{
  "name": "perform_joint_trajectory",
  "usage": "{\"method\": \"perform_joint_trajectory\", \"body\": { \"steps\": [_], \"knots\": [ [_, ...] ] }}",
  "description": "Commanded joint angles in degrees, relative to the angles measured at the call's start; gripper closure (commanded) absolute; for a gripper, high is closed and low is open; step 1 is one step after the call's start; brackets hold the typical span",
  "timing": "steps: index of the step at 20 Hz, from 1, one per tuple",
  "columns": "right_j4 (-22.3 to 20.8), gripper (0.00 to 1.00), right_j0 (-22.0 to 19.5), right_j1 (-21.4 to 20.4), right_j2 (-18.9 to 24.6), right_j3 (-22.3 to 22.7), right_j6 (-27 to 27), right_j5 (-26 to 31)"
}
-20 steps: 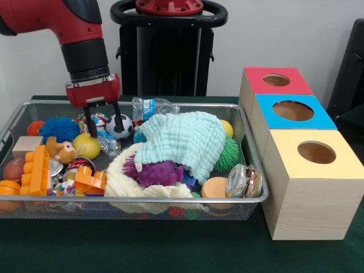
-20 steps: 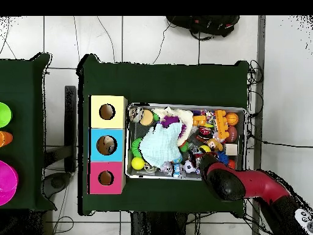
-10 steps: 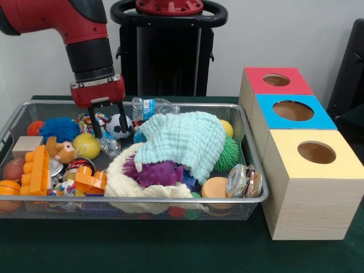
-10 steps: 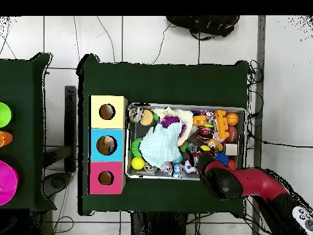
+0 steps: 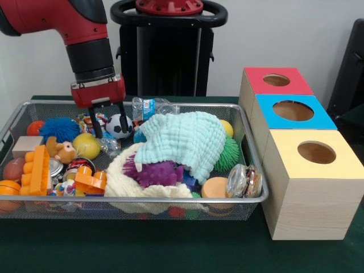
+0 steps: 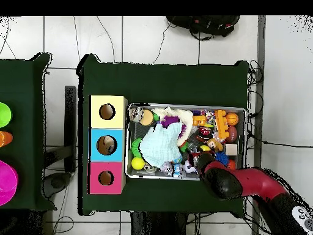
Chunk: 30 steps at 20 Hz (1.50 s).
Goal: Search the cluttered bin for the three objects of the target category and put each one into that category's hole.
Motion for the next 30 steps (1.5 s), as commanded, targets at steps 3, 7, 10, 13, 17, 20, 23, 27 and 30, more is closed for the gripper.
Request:
{"method": "perform_joint_trajectory", "body": {
  "steps": [3, 7, 10, 13, 17, 20, 23, 27, 30],
  "knots": [
    [-1.2, 0.00, -3.5, 12.4, 4.6, -11.4, -11.0, 7.3],
    [-3.1, 0.00, -4.0, 17.2, 5.6, -16.0, -13.4, 6.6],
    [-4.5, 0.00, -3.1, 17.9, 4.6, -16.4, -11.0, 4.3],
    [-4.5, 0.00, -2.7, 17.4, 4.2, -16.0, -10.1, 4.1],
    [-1.9, 0.00, -2.7, 10.8, 4.3, -11.4, -8.8, 7.1],
    [-0.2, 0.00, -3.1, 6.6, 4.8, -7.9, -7.9, 8.6],
    [-0.1, 0.00, -3.4, 7.2, 5.4, -8.5, -9.0, 9.3],
    [-1.2, 0.00, -3.5, 10.4, 5.6, -11.0, -10.6, 9.3],
    [-1.2, 0.00, -2.9, 9.5, 5.1, -10.7, -8.9, 8.7]
  ]
}}
